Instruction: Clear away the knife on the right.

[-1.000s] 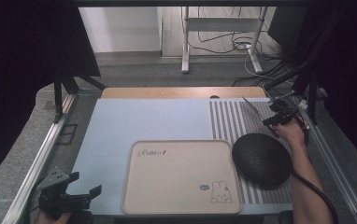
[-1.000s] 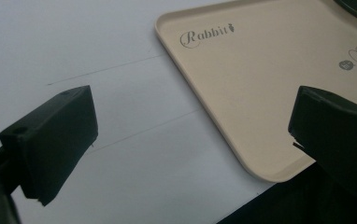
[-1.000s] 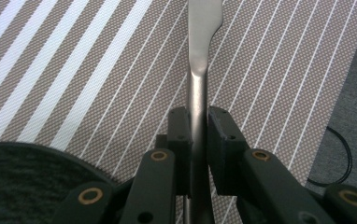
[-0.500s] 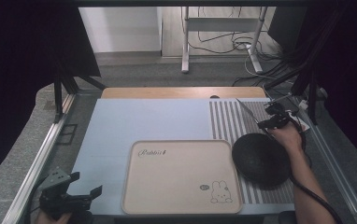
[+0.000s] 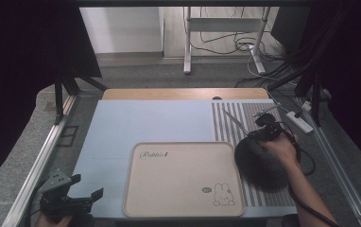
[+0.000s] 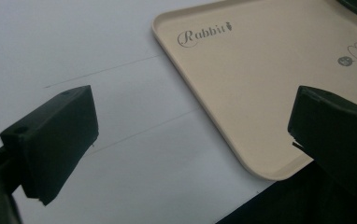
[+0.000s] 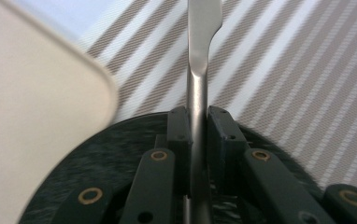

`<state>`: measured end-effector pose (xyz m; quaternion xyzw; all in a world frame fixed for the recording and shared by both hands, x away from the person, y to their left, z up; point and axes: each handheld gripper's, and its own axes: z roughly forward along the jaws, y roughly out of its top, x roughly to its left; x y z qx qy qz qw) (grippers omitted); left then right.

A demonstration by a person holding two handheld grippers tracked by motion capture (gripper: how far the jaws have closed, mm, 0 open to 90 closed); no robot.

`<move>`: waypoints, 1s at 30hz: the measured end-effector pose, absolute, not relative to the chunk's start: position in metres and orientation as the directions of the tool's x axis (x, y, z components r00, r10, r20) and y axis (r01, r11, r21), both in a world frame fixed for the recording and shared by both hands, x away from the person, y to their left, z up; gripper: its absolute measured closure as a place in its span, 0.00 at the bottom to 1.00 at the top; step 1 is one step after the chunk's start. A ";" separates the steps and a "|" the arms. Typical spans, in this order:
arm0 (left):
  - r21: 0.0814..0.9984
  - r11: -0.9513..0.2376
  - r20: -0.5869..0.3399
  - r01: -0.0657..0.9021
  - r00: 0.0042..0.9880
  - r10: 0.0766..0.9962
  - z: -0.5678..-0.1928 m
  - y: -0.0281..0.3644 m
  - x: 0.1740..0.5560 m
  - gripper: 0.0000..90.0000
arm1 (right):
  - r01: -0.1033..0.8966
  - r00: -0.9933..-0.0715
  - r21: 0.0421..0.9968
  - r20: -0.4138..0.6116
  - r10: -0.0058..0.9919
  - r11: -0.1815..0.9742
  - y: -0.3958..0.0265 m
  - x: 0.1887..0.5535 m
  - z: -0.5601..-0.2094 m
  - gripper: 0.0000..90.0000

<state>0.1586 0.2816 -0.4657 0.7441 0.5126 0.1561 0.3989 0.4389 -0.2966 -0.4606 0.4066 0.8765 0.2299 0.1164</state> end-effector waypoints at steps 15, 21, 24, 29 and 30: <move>0.757 -0.159 -0.176 0.634 0.431 0.885 -0.466 0.282 0.158 0.02 | 0.602 -0.727 0.494 0.012 0.687 0.628 -0.254 0.392 -0.466 0.89; 0.758 -0.156 -0.177 0.633 0.431 0.885 -0.466 0.282 0.158 0.02 | 0.582 -0.753 0.488 0.022 0.657 0.651 -0.240 0.372 -0.468 0.89; 0.759 -0.156 -0.178 0.632 0.432 0.884 -0.466 0.282 0.158 0.02 | 0.572 -0.766 0.486 0.028 0.642 0.661 -0.233 0.363 -0.468 0.89; 0.760 -0.154 -0.179 0.631 0.431 0.884 -0.466 0.282 0.158 0.02 | 0.555 -0.786 0.478 0.034 0.617 0.681 -0.224 0.349 -0.469 0.89; 0.760 -0.154 -0.179 0.631 0.431 0.884 -0.466 0.282 0.158 0.02 | 0.550 -0.792 0.477 0.037 0.610 0.685 -0.221 0.345 -0.470 0.89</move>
